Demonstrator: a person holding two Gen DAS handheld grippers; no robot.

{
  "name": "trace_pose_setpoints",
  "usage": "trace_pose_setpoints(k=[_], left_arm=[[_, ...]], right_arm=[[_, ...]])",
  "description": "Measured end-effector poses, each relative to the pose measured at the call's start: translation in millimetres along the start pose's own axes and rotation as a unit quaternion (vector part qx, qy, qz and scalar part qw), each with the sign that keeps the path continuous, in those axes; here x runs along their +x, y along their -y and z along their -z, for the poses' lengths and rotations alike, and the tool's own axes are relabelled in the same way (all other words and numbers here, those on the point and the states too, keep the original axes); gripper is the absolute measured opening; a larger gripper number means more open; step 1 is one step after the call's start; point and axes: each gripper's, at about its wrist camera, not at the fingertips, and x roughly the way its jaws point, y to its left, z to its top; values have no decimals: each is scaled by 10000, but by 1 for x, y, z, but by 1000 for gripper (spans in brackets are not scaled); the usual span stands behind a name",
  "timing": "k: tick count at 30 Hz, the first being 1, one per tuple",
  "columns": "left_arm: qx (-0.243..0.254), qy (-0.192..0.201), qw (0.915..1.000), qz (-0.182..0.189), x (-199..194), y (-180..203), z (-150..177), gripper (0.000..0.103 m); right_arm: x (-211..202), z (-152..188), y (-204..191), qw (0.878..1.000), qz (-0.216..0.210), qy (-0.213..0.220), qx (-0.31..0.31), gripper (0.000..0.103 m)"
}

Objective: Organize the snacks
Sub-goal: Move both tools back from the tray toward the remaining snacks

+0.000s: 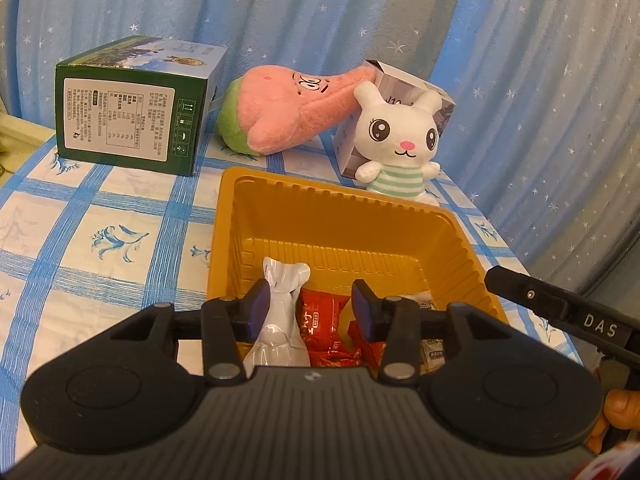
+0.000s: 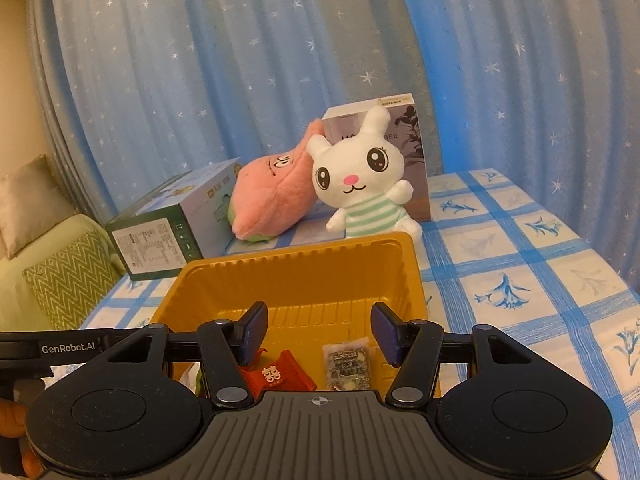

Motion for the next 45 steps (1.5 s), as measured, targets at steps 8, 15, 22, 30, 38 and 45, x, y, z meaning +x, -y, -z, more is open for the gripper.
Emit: trace_pose_setpoints(k=[8, 15, 22, 30, 38, 45], left_arm=[[134, 57, 9999, -18, -5, 4, 2, 49], [225, 164, 9996, -33, -21, 12, 8, 62], [297, 218, 9993, -20, -47, 16, 24, 74], [373, 296, 9988, -109, -91, 24, 57, 85], [500, 329, 9981, -149, -134, 31, 98, 91], [622, 244, 9975, -246, -162, 33, 141, 94]], right_arm=[[-3, 2, 0, 9999, 106, 20, -81, 57], [-17, 7, 4, 9992, 332, 124, -180, 57], [-42, 18, 14, 9983, 562, 27, -165, 58], [-85, 36, 16, 9978, 663, -14, -70, 75], [-130, 74, 18, 9970, 758, -175, 56, 76], [-168, 115, 21, 9952, 869, -367, 245, 76]])
